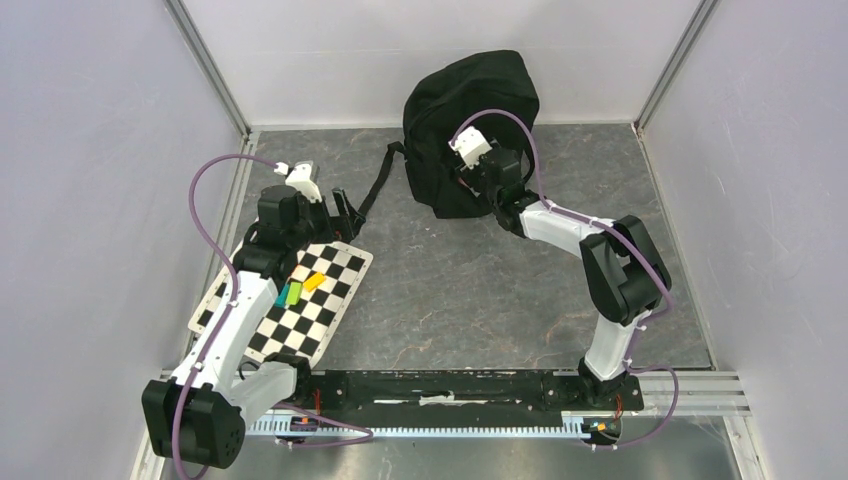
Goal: Pack the student bag
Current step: Place the stationery in the student bag.
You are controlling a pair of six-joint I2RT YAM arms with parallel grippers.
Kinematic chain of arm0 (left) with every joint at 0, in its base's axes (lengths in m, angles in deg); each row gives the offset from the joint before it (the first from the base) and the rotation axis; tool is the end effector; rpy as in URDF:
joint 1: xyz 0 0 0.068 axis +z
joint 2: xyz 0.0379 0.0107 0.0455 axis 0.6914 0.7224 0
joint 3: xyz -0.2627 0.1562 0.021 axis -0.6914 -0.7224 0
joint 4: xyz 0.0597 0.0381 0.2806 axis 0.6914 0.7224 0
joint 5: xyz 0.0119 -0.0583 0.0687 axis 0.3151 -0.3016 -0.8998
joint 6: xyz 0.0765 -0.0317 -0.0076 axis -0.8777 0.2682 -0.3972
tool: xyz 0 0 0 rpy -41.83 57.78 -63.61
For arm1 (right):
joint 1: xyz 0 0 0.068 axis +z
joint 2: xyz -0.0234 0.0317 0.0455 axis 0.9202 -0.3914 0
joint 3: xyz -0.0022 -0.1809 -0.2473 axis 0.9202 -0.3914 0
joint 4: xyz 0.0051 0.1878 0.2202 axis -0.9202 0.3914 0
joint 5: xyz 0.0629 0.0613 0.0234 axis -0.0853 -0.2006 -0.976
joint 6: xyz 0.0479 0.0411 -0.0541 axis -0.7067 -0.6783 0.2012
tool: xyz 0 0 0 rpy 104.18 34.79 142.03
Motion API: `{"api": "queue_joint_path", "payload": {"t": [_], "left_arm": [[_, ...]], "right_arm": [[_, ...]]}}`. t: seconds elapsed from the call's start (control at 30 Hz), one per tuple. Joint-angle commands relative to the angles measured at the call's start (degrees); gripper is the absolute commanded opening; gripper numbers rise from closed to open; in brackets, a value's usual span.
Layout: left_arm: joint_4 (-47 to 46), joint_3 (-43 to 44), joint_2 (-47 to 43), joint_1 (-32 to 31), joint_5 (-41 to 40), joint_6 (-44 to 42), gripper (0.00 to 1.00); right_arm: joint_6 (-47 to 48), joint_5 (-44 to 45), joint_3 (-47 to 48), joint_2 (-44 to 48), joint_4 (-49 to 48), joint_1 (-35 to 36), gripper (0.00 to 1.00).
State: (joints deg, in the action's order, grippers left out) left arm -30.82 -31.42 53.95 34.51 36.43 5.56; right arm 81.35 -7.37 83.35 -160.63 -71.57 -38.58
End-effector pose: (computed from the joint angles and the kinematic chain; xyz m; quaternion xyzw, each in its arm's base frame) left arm 0.2640 -0.0582 0.3029 -0.0049 0.8571 -0.2031 0.4733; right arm 0.4366 0.2141 0.2351 -0.2720 0.7599 -0.0755 0.5855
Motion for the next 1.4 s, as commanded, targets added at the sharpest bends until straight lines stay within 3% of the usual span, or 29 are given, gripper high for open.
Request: {"api": "queue_joint_path", "payload": {"t": [0.0, 0.33, 0.37, 0.4, 0.43, 0.67, 0.8, 1.13, 1.37], "left_arm": [[-0.69, 0.59, -1.19, -0.35, -0.96, -1.57, 1.0], [-0.6, 0.54, -1.57, -0.41, -1.31, -1.57, 1.0], [-0.6, 0.48, -1.68, -0.47, -1.31, -1.57, 1.0], [-0.58, 0.52, -1.64, -0.43, -1.28, -1.57, 1.0], [-0.6, 0.58, -1.64, -0.46, -1.39, -1.57, 1.0], [-0.51, 0.44, -2.29, -0.43, -2.18, -1.75, 1.0], [-0.42, 0.52, -2.2, -0.43, -2.17, -1.81, 1.0], [-0.42, 0.44, -2.44, -0.43, -2.1, -1.66, 1.0], [-0.42, 0.36, -2.56, -0.43, -2.21, -1.68, 1.0]], "right_arm": [[-3.77, 6.17, -1.83, 1.1, 10.69, -1.37, 0.0], [-14.34, -2.77, -0.16, 0.69, 21.26, -4.0, 0.0], [-14.82, -1.82, 0.46, 0.58, 21.51, -4.07, 0.04], [-15.18, -0.41, 0.82, 0.66, 21.54, -4.04, 0.18], [-15.38, 1.2, 0.83, 0.95, 21.0, -4.04, 0.39], [-14.17, 1.74, -1.39, 7.77, 17.26, -4.04, 0.79], [-13.55, 0.66, -1.71, 12.13, 18.19, -4.07, 0.95], [-14.99, -2.53, -3.71, 20.86, 21.9, -4.88, 0.98], [-23.84, -10.98, -10.11, 23.51, 18.52, -12.59, 0.93]]}}
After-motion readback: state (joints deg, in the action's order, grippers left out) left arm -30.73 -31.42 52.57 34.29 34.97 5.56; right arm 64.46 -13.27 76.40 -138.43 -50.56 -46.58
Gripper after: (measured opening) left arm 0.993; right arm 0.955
